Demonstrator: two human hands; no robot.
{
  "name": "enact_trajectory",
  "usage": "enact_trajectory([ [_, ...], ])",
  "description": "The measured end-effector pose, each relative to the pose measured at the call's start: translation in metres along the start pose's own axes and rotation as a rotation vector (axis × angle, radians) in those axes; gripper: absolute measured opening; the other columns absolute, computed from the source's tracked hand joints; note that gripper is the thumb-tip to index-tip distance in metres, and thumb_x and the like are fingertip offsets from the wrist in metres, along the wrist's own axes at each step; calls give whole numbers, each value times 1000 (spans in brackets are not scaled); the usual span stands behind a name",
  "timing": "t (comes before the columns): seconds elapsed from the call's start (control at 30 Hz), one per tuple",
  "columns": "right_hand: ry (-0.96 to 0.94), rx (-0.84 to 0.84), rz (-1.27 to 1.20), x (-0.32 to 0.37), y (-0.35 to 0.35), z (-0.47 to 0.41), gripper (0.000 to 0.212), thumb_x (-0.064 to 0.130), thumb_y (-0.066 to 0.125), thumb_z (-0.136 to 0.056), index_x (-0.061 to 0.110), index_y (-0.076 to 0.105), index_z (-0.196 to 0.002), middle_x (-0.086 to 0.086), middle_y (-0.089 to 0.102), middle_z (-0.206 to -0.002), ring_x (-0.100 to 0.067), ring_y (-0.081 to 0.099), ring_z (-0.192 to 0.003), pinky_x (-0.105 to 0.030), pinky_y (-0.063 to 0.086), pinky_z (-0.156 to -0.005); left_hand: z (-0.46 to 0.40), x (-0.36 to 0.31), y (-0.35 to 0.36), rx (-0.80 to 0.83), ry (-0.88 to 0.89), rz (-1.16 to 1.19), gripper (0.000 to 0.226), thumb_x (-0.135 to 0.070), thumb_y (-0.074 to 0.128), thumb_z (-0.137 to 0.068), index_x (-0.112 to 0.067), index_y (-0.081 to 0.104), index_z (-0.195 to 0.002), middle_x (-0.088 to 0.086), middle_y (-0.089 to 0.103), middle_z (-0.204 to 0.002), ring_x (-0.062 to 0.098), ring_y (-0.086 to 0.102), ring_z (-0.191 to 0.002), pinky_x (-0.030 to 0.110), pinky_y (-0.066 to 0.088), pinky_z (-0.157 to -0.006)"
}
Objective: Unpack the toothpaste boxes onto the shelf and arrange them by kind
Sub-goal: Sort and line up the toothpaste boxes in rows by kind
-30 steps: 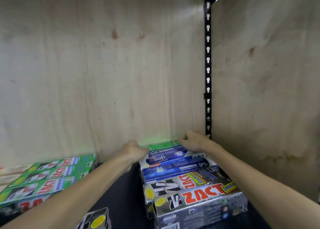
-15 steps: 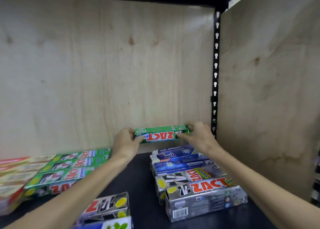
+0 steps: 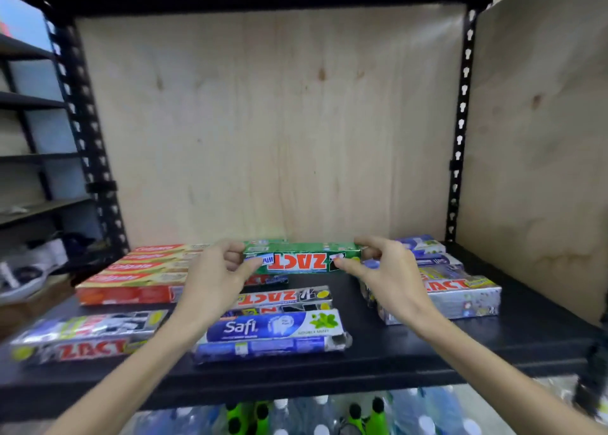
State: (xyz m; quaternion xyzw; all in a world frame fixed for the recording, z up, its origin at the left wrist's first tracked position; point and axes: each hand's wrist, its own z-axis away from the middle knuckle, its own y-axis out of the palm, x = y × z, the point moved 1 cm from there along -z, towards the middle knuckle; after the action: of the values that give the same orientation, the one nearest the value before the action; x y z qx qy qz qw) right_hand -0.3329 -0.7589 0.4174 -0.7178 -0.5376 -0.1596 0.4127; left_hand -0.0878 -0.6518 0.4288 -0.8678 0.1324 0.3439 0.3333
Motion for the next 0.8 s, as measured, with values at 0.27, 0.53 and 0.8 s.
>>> enact_trajectory([
  [0.27, 21, 18, -31, 4, 18, 43, 59, 49, 85, -72, 18, 71, -120, 9, 60, -79, -5, 56, -74, -23, 41, -71, 62, 26, -31, -15, 60, 19, 24, -36, 70, -91, -25, 55, -106, -13, 62, -103, 0, 60, -94, 18, 44, -76],
  [0.53, -61, 33, 43, 5, 15, 50, 55, 59, 79, -74, 25, 69, -117, 15, 66, -100, -7, 56, -102, -23, 42, -83, 74, 37, -30, 111, -9, 149, 36, -34, 65, -94, -26, 42, -121, -20, 58, -115, -26, 55, -94, 12, 46, -81],
  [0.8, 41, 121, -124, 6, 14, 28, 38, 54, 64, -90, 23, 75, -109, 19, 74, -96, 11, 65, -90, -17, 54, -83, 50, 31, -28, 69, -38, 174, 37, -58, 48, -96, -30, 56, -118, -17, 68, -101, -3, 67, -91, 14, 51, -65],
])
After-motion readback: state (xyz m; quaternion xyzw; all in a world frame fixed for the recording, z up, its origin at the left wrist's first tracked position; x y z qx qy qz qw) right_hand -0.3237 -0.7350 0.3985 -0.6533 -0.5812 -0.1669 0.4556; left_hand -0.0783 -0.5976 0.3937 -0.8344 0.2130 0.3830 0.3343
